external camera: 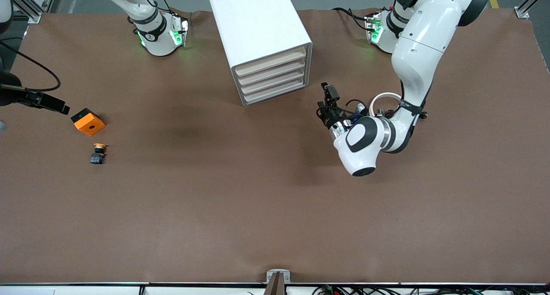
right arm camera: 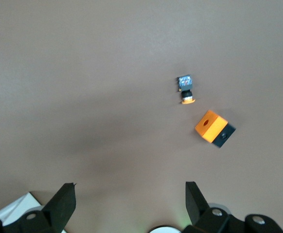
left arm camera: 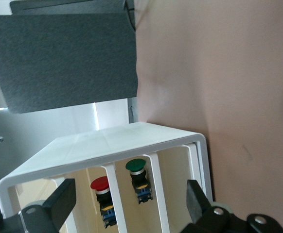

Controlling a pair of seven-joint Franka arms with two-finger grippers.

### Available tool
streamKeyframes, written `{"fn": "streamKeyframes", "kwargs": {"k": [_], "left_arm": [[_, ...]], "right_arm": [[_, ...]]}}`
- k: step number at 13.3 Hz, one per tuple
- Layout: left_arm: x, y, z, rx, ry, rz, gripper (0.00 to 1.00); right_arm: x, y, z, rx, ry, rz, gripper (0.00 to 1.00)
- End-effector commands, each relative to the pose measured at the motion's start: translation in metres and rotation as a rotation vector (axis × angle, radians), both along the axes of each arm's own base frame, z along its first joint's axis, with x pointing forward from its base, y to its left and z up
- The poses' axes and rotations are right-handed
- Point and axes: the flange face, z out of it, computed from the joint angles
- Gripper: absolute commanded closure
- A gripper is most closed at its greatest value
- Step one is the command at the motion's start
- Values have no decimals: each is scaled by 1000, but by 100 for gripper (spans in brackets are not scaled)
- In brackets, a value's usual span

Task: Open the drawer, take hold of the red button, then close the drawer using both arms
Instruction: 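Grasp the drawer handle of the white cabinet with the left gripper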

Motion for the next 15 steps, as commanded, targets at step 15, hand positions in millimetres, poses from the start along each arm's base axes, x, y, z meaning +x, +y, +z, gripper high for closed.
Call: {"fn": "streamKeyframes", "kwargs": {"k": [15], "left_arm": [[-42, -58, -15, 60, 268, 34, 0]], "right_arm": [[-3, 43, 15, -55, 20, -232, 0]]}}
